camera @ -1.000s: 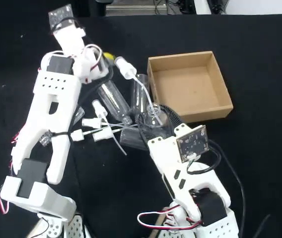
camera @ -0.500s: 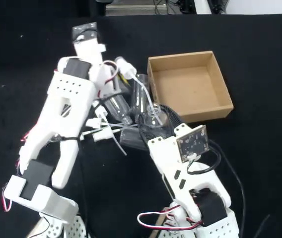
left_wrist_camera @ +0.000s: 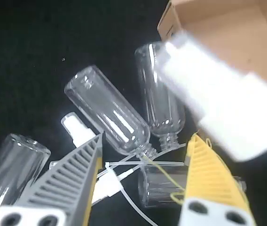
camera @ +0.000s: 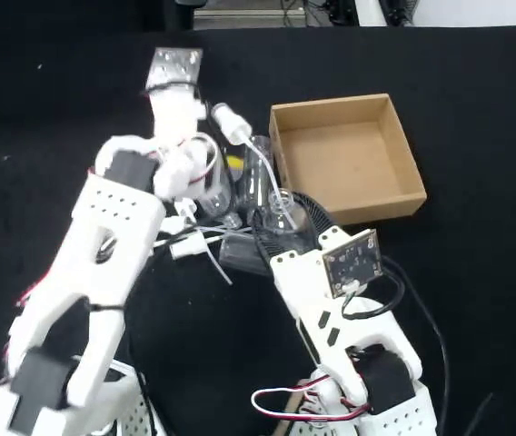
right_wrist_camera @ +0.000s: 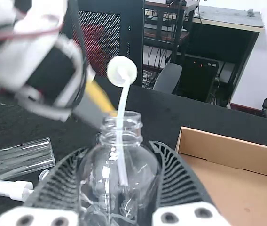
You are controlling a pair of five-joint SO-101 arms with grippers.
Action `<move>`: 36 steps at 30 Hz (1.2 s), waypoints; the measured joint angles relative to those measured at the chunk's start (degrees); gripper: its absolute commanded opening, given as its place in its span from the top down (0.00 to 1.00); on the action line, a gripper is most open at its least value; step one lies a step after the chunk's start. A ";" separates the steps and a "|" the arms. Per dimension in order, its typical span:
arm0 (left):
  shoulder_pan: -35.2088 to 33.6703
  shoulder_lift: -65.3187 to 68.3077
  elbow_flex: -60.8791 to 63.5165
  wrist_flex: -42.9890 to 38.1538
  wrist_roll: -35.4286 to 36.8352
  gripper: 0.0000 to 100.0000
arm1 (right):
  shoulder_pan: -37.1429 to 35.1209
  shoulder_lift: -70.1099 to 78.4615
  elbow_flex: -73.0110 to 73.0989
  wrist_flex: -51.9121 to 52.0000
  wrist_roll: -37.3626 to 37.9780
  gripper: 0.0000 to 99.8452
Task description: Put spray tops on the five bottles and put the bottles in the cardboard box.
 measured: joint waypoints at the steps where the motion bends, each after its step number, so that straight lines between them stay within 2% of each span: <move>1: 0.00 -1.76 3.16 -2.20 0.00 0.72 | 0.00 0.00 0.00 0.00 0.00 0.99; 6: 1.05 -12.57 16.97 -13.98 0.35 0.72 | 0.00 0.00 0.00 0.00 0.00 0.99; 12: 1.49 -24.09 33.85 -33.49 -1.41 0.72 | 0.00 0.00 0.00 0.00 0.00 0.99; 20: 2.20 -27.60 41.76 -46.68 -3.69 0.72 | 0.09 0.00 0.00 0.00 0.00 0.99; 26: 2.81 -27.78 48.00 -62.77 -3.69 0.72 | 0.09 0.00 0.00 0.00 0.00 0.99; 29: 2.90 -27.87 48.70 -65.93 -3.69 0.72 | 0.00 0.00 0.00 0.00 0.00 0.99; 36: 2.90 -27.87 48.70 -66.99 -3.69 0.72 | -3.87 0.00 0.00 0.00 0.00 0.99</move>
